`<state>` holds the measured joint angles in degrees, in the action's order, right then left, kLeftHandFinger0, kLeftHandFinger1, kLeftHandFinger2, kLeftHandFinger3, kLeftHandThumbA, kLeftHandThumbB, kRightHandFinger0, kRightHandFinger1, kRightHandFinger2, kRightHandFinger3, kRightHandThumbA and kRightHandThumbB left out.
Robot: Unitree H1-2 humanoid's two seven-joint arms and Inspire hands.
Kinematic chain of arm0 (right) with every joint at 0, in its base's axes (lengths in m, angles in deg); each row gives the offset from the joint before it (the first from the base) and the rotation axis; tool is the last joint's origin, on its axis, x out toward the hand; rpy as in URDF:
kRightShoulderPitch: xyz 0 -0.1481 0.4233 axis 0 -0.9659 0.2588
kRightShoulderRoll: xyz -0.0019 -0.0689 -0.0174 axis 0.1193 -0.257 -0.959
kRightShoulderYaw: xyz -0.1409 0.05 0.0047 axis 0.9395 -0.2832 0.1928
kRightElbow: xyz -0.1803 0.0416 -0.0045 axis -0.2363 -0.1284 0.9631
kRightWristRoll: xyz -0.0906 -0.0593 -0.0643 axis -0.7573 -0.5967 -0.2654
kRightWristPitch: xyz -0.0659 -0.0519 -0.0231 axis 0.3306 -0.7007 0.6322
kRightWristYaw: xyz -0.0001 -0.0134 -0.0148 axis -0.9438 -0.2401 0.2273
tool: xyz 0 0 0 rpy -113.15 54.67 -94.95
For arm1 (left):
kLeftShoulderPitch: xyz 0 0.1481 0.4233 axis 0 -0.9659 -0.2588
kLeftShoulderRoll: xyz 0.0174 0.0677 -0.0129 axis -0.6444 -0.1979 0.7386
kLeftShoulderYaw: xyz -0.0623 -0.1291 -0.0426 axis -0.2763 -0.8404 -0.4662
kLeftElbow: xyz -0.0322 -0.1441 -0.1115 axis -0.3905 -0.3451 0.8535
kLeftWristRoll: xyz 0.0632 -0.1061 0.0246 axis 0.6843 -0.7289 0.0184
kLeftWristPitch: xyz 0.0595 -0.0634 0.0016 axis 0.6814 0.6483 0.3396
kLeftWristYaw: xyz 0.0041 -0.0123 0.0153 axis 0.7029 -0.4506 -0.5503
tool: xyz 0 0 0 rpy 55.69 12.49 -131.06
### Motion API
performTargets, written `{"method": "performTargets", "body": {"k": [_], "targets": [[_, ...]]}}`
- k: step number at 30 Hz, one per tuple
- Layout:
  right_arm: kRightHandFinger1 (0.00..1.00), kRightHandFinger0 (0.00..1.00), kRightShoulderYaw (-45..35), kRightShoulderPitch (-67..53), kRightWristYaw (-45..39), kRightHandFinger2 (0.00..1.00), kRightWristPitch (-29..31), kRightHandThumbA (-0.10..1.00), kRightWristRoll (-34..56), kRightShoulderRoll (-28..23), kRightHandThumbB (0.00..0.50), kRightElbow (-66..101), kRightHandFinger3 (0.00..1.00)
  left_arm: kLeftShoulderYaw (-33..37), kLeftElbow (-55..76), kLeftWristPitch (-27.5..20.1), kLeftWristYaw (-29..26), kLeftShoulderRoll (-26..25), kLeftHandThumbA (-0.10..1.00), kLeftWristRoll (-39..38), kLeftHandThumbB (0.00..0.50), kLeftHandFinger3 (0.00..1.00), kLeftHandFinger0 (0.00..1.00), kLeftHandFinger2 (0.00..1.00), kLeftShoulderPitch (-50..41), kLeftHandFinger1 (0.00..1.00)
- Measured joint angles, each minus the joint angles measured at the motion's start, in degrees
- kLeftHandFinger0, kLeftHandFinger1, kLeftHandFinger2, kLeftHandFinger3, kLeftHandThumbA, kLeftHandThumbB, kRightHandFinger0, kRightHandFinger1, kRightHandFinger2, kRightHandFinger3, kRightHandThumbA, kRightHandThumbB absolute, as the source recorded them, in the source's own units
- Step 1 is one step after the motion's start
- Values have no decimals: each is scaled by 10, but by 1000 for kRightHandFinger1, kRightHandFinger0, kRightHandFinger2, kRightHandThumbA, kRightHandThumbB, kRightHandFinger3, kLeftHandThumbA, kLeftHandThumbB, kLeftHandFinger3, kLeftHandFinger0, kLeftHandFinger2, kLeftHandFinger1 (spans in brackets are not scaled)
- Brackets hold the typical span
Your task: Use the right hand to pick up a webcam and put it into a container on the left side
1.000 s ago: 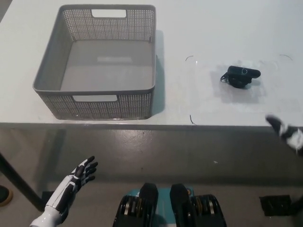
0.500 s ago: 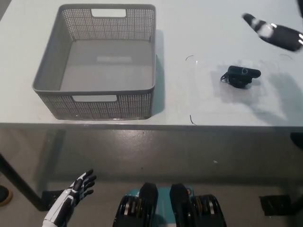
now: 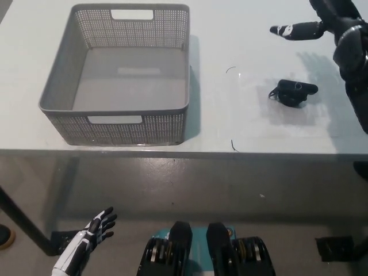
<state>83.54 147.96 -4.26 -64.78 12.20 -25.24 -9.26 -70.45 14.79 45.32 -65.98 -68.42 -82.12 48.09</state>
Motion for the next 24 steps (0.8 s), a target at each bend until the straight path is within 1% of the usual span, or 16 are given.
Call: {"method": "performTargets", "body": {"k": [3, 7, 8, 9, 10, 12, 13, 14, 20, 21, 23, 24], "targets": [[1000, 1000, 16, 16, -2, 1000, 0, 872, 1, 3, 500, -48, 1000, 0, 1, 0, 0, 0, 1000, 0, 244, 1000, 1000, 1000, 0, 1000], [1000, 1000, 29, 18, -1, 1000, 3, 848, 4, 11, 500, -99, 1000, 1, 1, -2, 2, 0, 1000, 0, 244, 1000, 1000, 1000, 0, 1000], [1000, 1000, 31, 18, -1, 1000, 3, 844, 6, 13, 500, -111, 1000, 1, 1, -2, 3, 0, 1000, 0, 235, 1000, 1000, 1000, 0, 1000], [1000, 1000, 32, 17, -1, 1000, 5, 844, 8, 14, 500, -123, 1000, 1, 1, -2, 4, 0, 1000, 0, 246, 1000, 1000, 1000, 0, 1000], [1000, 1000, 33, 16, -1, 1000, 5, 872, 10, 14, 500, -132, 1000, 1, 1, -2, 5, 0, 1000, 0, 244, 1000, 1000, 1000, 0, 1000], [1000, 1000, 34, 15, 0, 1000, 8, 898, 12, 14, 500, -141, 1000, 1, 1, -2, 6, 0, 1000, 0, 234, 1000, 1000, 1000, 0, 1000], [1000, 1000, 35, 15, 0, 1000, 11, 916, 14, 14, 500, -149, 1000, 1, 1, -2, 7, 0, 1000, 0, 242, 1000, 1000, 1000, 1, 1000], [1000, 1000, 37, 13, 0, 1000, 13, 918, 15, 14, 500, -152, 1000, 1, 1, -2, 7, 0, 1000, 0, 239, 1000, 1000, 1000, 1, 1000], [1000, 1000, 42, 7, 1, 1000, 21, 886, 22, 17, 500, -160, 1000, 2, -1, -2, 9, 0, 1000, 0, 239, 1000, 1000, 1000, 7, 1000], [1000, 1000, 42, 7, 2, 1000, 22, 881, 23, 17, 500, -162, 1000, 2, -1, -2, 10, 0, 1000, 0, 251, 1000, 1000, 1000, 7, 1000], [1000, 1000, 42, 4, 4, 1000, 25, 880, 25, 21, 500, -170, 1000, 4, -1, -2, 10, 0, 1000, 0, 250, 1000, 1000, 1000, 9, 1000], [1000, 1000, 42, 4, 5, 1000, 25, 898, 26, 23, 500, -175, 1000, 4, -1, -2, 10, 0, 1000, 0, 239, 1000, 1000, 1000, 9, 1000]]}}
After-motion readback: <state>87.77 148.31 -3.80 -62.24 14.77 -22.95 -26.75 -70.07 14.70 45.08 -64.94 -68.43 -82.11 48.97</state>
